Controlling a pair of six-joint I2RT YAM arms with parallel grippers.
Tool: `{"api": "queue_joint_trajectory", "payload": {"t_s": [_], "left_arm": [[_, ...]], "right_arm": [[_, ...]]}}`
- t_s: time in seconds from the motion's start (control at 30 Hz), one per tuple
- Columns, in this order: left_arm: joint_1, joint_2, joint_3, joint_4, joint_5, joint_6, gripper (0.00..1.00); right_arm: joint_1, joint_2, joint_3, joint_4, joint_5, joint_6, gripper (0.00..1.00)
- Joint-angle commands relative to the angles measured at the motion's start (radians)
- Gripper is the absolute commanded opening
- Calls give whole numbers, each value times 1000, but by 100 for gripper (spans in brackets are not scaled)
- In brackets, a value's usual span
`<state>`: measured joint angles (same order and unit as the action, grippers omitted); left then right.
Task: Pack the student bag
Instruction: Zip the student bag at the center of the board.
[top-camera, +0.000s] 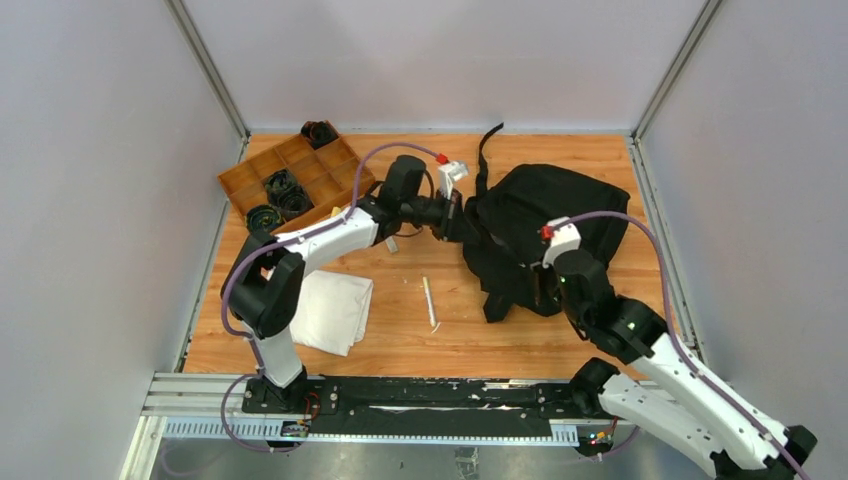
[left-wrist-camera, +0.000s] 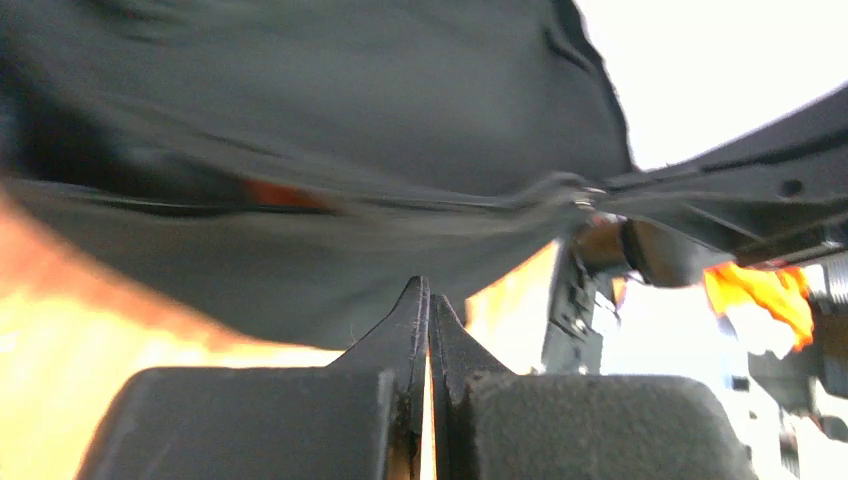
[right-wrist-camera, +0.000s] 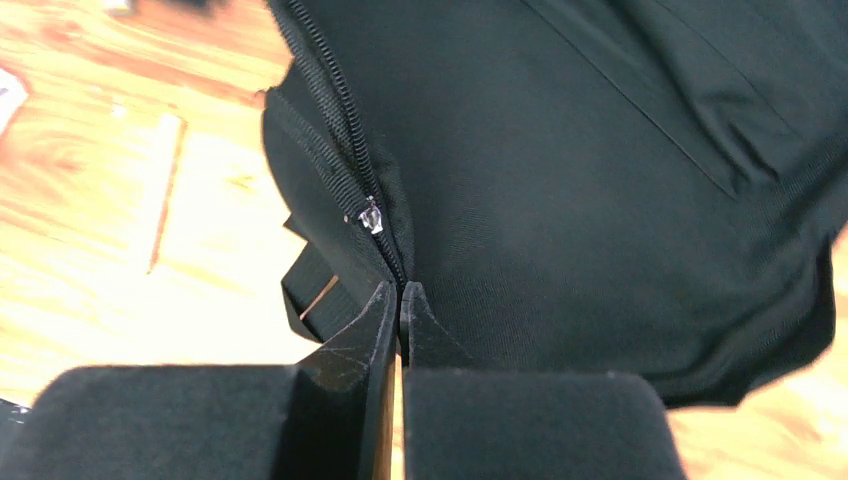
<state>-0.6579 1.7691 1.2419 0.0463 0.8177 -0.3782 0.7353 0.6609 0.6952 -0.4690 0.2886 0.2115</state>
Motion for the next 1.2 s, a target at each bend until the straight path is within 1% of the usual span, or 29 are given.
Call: {"api": "queue_joint_trajectory", "payload": {"t_s": [0.0,0.13,0.3,0.33,0.37,0.4,0.43,0.47,0.5,0.53,0.63,0.7,0.8,0.87,0.97,1.07,1.17], "left_arm": [[121,8,35,68,-105,-41,0],[120,8,60,79,-72,-73,0],[95,-46,-3,79,-68,-77,0],[75,-57,-24,79,-75,-76,0],[54,-69,-37,80,-80,-73,0],[34,-76,-50,79,-87,-72,0],[18,-81,-61,80,-96,-80,2],[6,-83,-68,79,-105,-96,11],[-2,-83,-72,79,-110,-110,24],[-7,-84,-76,79,-118,-123,31],[-11,-92,-84,74,-174,-157,47],[-11,-87,-72,60,-201,-171,50],[-11,-49,-31,13,-236,-209,50],[-11,-25,-10,-32,-267,-220,51],[-12,-3,16,-117,-311,-229,54],[-18,17,24,-141,-310,-245,61],[-23,63,50,-151,-266,-277,61]], "right_arm": [[-3,-95,-1,-205,191,98,0],[-2,-56,2,-185,127,73,0],[-2,-9,26,-168,121,49,0],[-3,-6,31,-167,115,39,2],[-2,-6,35,-169,105,34,10],[-3,-8,40,-170,89,22,21],[-3,-11,49,-174,77,13,29],[-3,-17,58,-179,73,9,37],[-2,-22,66,-182,70,7,43],[-2,-29,75,-180,62,2,46],[-3,-25,108,-145,2,-21,51],[-2,12,130,-125,-16,-25,53],[-4,79,159,-130,40,-2,53],[-14,98,171,-129,86,22,52],[-49,100,182,-128,84,39,53],[-75,91,182,-128,60,39,53],[-80,89,179,-127,52,43,53]]}}
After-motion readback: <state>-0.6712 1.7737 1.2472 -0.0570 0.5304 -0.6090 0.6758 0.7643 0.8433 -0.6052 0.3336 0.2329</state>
